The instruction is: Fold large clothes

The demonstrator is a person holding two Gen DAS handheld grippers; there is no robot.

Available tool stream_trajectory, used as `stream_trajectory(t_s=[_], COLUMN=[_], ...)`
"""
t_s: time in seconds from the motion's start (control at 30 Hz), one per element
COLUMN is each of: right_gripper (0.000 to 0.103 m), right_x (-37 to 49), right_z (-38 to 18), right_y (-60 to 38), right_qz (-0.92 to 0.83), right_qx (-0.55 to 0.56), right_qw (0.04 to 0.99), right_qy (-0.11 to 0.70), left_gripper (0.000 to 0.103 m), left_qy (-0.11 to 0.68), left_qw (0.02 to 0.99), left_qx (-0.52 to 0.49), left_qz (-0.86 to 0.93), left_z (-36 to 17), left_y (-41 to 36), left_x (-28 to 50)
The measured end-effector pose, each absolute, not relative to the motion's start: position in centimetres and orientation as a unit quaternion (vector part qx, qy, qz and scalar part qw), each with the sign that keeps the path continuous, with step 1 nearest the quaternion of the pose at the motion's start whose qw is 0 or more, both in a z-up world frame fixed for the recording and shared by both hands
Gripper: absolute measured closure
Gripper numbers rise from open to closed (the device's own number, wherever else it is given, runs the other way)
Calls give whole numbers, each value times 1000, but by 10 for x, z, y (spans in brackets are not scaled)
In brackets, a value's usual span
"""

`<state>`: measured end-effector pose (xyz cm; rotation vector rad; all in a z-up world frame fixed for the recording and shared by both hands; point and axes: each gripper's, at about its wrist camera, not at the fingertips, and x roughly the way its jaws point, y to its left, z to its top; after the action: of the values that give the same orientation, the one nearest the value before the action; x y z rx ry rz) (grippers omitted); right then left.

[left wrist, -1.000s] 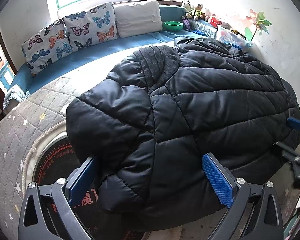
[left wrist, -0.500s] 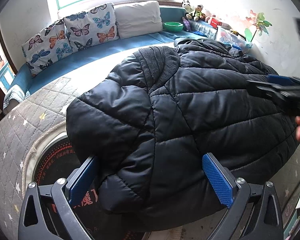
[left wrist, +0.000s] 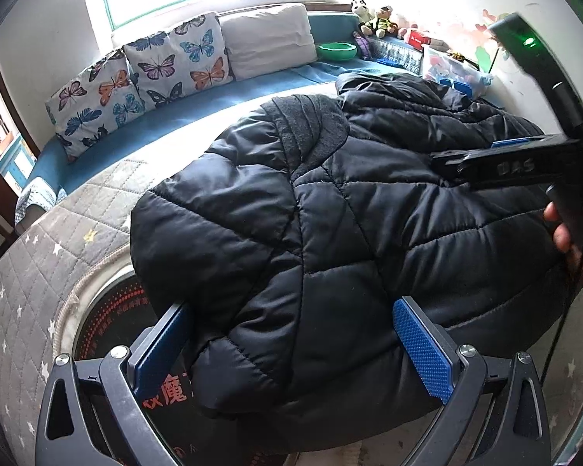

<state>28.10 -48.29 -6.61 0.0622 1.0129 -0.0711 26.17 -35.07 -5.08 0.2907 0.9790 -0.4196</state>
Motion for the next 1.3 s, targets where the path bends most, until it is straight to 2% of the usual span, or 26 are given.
stream_trajectory(t_s=[0.23,0.43,0.67,0.97,1.3], right_gripper=[0,0,0,0,0], right_x=[235,195,138,97,64], right_z=[-36,-58,-44,-40,-52], right_y=[-506,-553,-557,-522,-475], right_qz=[-56,-98,-109,-113,-139], right_qx=[37,76,104,95,76], right_qw=[892,878,900,918,919], right_qy=[447,463,408,369,361], left_gripper=[0,0,0,0,0], left_qy=[469,472,477,455,433], left_qw=[850,848,851,862,882], left_qx=[129,123,113,139,114], left_qz=[-204,-206,-186,-176,-150], left_z=[-50,-50,-41,-24,-8], left_y=[-347,-342,-335,-328,-266], left_x=[262,259,247,180,107])
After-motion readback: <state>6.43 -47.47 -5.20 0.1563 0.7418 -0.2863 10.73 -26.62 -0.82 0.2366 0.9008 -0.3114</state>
